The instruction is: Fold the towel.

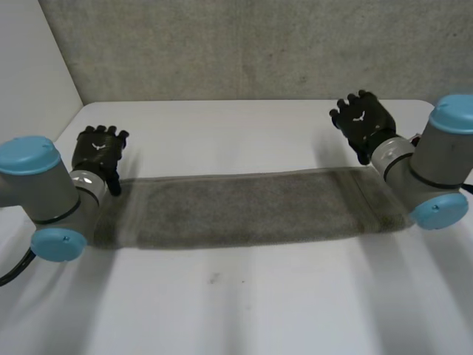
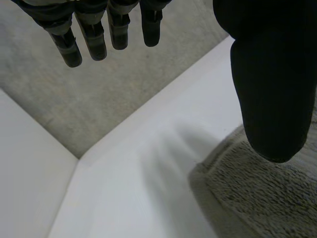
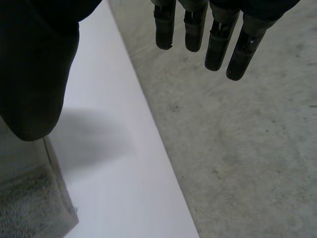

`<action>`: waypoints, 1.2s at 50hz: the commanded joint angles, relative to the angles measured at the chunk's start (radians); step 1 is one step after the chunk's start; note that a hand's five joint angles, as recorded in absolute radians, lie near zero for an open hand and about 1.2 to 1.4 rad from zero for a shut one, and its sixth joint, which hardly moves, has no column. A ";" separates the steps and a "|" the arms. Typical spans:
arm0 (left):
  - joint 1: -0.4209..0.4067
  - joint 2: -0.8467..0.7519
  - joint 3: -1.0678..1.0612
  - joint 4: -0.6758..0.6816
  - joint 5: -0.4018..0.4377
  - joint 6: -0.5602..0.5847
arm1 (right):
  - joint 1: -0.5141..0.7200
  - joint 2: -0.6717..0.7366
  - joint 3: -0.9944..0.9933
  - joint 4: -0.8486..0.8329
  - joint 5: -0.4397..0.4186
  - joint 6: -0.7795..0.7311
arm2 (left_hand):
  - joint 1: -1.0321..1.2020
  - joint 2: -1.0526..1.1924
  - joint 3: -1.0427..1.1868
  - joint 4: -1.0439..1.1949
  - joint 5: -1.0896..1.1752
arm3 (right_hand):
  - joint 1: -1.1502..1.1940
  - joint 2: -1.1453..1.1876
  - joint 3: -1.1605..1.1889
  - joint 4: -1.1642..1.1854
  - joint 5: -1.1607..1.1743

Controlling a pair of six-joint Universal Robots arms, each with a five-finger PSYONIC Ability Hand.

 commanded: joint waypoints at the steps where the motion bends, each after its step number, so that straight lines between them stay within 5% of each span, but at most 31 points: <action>1: -0.003 0.198 -0.152 0.000 -0.043 -0.009 | -0.010 -0.213 0.191 0.012 0.007 0.130 | -0.001 0.005 0.004 0.004 -0.030 | -0.057 -0.074 -0.070 -0.081 -0.054; 7: -0.038 0.392 -0.321 0.000 -0.043 -0.127 | -0.053 -0.367 0.377 0.158 0.022 0.259 | -0.001 0.005 0.004 0.004 -0.030 | -0.004 -0.021 -0.017 -0.028 -0.001; 12: -0.048 0.500 -0.411 0.004 -0.035 -0.276 | -0.133 -0.363 0.446 0.264 0.011 0.293 | -0.001 0.005 0.004 0.004 -0.030 | 0.123 0.106 0.110 0.099 0.126; 19: -0.044 0.516 -0.472 0.036 -0.032 -0.402 | -0.194 -0.288 0.516 0.177 -0.006 0.281 | -0.001 0.005 0.004 0.004 -0.030 | 0.173 0.157 0.160 0.150 0.176; 31: -0.029 0.502 -0.518 0.105 -0.029 -0.411 | -0.245 -0.160 0.516 0.048 -0.042 0.235 | -0.001 0.005 0.004 0.004 -0.030 | 0.422 0.406 0.410 0.399 0.426; 36: -0.029 0.501 -0.538 0.151 -0.029 -0.407 | -0.256 -0.151 0.511 0.019 -0.042 0.233 | -0.001 0.005 0.004 0.004 -0.030 | 0.807 0.791 0.794 0.784 0.811; 38: -0.029 0.501 -0.538 0.154 -0.029 -0.407 | -0.257 -0.145 0.510 -0.017 -0.039 0.229 | -0.001 0.005 0.004 0.004 -0.030 | 1.163 1.147 1.150 1.140 1.167; 60: -0.031 0.504 -0.555 0.155 -0.029 -0.407 | -0.587 -0.208 0.404 0.071 0.036 -0.035 | -0.001 0.005 0.004 0.004 -0.030 | 1.164 1.148 1.152 1.141 1.168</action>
